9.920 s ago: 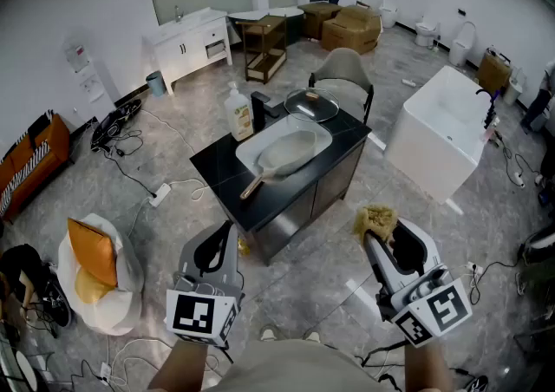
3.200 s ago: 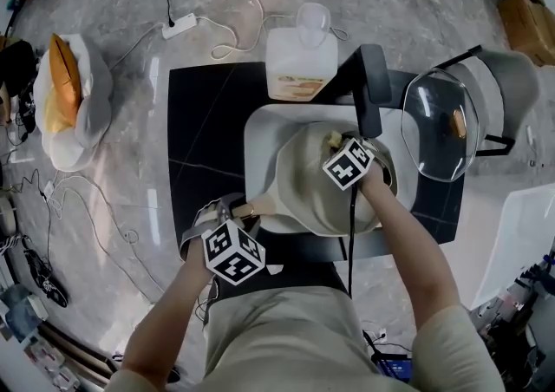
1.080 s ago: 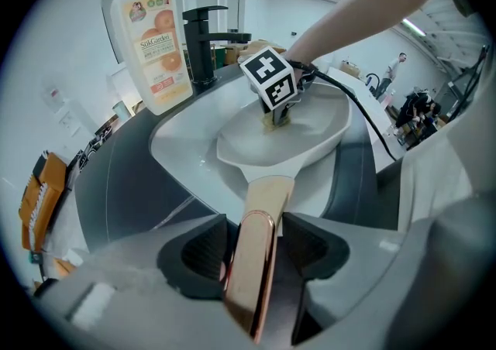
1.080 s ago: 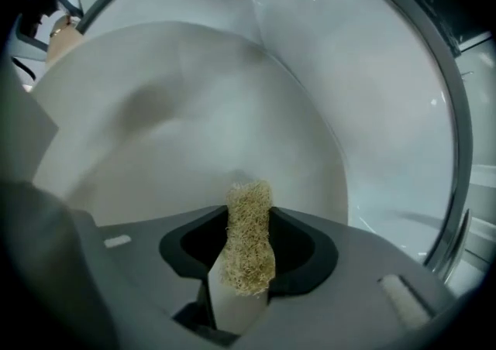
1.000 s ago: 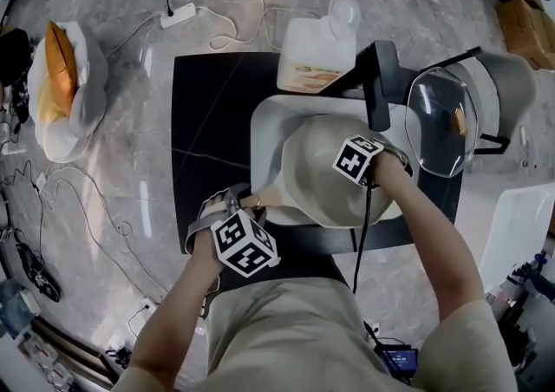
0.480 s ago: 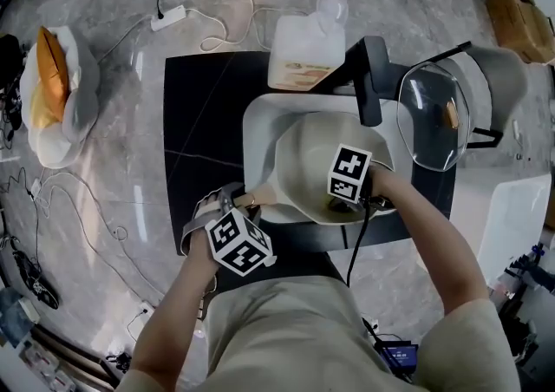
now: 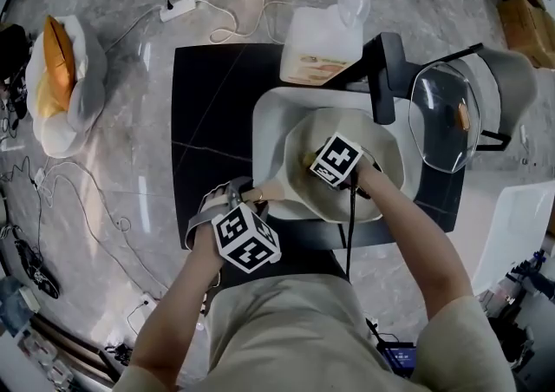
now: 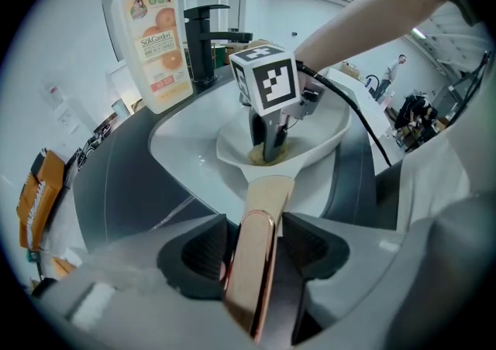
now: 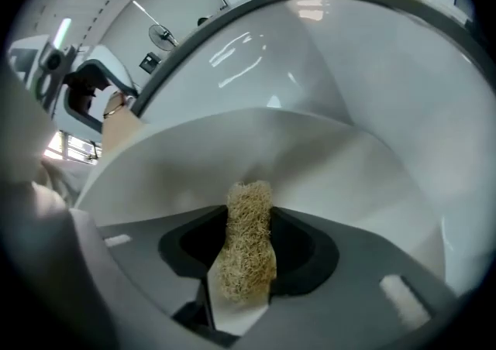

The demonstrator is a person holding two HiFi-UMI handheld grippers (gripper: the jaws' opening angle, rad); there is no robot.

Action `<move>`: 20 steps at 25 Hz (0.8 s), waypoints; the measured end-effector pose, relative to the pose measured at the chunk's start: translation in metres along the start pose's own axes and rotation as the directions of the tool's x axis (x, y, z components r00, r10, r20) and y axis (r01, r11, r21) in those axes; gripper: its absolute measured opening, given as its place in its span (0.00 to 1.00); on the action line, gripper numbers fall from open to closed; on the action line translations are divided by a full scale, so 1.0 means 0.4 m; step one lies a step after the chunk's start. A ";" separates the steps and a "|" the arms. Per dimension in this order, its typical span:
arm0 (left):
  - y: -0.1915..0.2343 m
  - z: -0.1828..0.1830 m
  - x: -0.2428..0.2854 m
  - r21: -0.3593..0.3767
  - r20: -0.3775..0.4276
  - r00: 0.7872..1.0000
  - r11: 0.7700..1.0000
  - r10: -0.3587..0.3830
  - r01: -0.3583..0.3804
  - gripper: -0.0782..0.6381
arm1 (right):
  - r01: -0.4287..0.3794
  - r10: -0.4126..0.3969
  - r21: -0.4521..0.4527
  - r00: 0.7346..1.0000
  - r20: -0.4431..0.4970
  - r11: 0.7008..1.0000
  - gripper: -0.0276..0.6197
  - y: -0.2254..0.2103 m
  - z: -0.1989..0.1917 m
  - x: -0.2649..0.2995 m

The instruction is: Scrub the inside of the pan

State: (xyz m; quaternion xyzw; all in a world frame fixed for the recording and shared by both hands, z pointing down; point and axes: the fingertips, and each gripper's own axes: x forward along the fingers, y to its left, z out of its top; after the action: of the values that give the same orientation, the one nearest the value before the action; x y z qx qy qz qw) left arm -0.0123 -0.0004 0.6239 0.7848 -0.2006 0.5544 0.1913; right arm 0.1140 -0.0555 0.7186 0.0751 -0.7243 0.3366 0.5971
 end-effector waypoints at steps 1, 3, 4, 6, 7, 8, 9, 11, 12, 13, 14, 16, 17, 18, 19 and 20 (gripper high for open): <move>-0.001 -0.001 -0.001 0.000 0.000 1.000 1.000 -0.001 0.001 0.44 | 0.041 -0.041 0.009 0.999 0.013 0.999 0.31 -0.028 0.005 0.004; 0.000 -0.002 -0.001 0.001 0.001 1.000 1.000 0.000 0.000 0.44 | 0.104 -0.106 0.037 0.994 0.034 0.994 0.31 -0.081 0.004 0.005; 0.000 -0.001 -0.001 0.001 0.001 1.000 1.000 0.001 -0.001 0.44 | 0.131 -0.133 0.054 0.990 0.044 0.990 0.31 -0.107 0.000 0.002; 0.001 0.000 0.000 0.000 -0.002 1.000 1.000 -0.004 0.004 0.44 | 0.188 -0.192 0.084 0.980 0.048 0.979 0.31 -0.152 -0.018 -0.008; 0.000 0.000 0.000 0.000 -0.004 1.000 1.000 -0.006 0.006 0.44 | 0.221 -0.225 0.092 0.973 0.041 0.971 0.31 -0.173 -0.031 -0.014; 0.000 -0.001 0.000 0.000 -0.006 1.000 1.000 -0.009 0.009 0.44 | 0.255 -0.258 0.093 0.966 0.029 0.962 0.31 -0.193 -0.045 -0.019; 0.000 -0.001 -0.001 0.000 -0.007 1.000 1.000 -0.011 0.011 0.44 | 0.288 -0.290 0.090 0.957 0.012 0.953 0.31 -0.212 -0.059 -0.024; 0.000 0.000 -0.002 -0.001 -0.007 1.000 1.000 -0.017 0.017 0.44 | 0.349 -0.347 0.071 0.937 -0.049 0.934 0.32 -0.240 -0.092 -0.040; 0.000 0.000 -0.002 -0.003 -0.007 1.000 1.000 -0.022 0.022 0.44 | 0.373 -0.367 0.056 0.926 -0.090 0.926 0.31 -0.249 -0.110 -0.049; 0.000 0.000 -0.002 -0.005 -0.007 1.000 1.000 -0.030 0.030 0.44 | 0.389 -0.381 0.038 0.915 -0.133 0.920 0.31 -0.254 -0.130 -0.057; 0.000 0.000 -0.003 -0.009 -0.008 0.999 0.999 -0.039 0.039 0.44 | 0.398 -0.389 0.020 0.904 -0.176 0.917 0.31 -0.257 -0.151 -0.064; -0.002 0.000 -0.004 -0.018 -0.009 0.998 0.998 -0.056 0.056 0.43 | 0.394 -0.382 -0.007 0.887 -0.261 0.919 0.31 -0.255 -0.196 -0.079; -0.002 0.001 -0.004 -0.022 -0.009 0.998 0.998 -0.060 0.060 0.43 | 0.380 -0.365 -0.012 0.879 -0.306 0.925 0.31 -0.250 -0.221 -0.088; -0.002 0.001 -0.005 -0.024 -0.009 0.998 0.998 -0.062 0.061 0.43 | 0.359 -0.339 -0.009 0.872 -0.354 0.933 0.31 -0.241 -0.246 -0.099; -0.001 0.001 -0.005 -0.024 -0.009 0.998 0.998 -0.061 0.061 0.43 | 0.332 -0.304 -0.002 0.863 -0.402 0.943 0.31 -0.227 -0.270 -0.112; -0.001 0.002 -0.005 -0.024 -0.009 0.998 0.998 -0.060 0.059 0.43 | 0.299 -0.265 0.007 0.854 -0.448 0.954 0.31 -0.209 -0.293 -0.125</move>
State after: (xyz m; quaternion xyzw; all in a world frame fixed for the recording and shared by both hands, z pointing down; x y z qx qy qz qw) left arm -0.0121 -0.0001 0.6219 0.7854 -0.1828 0.5498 0.2180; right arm 0.2661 -0.0661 0.7131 0.1249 -0.5375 0.2811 0.7851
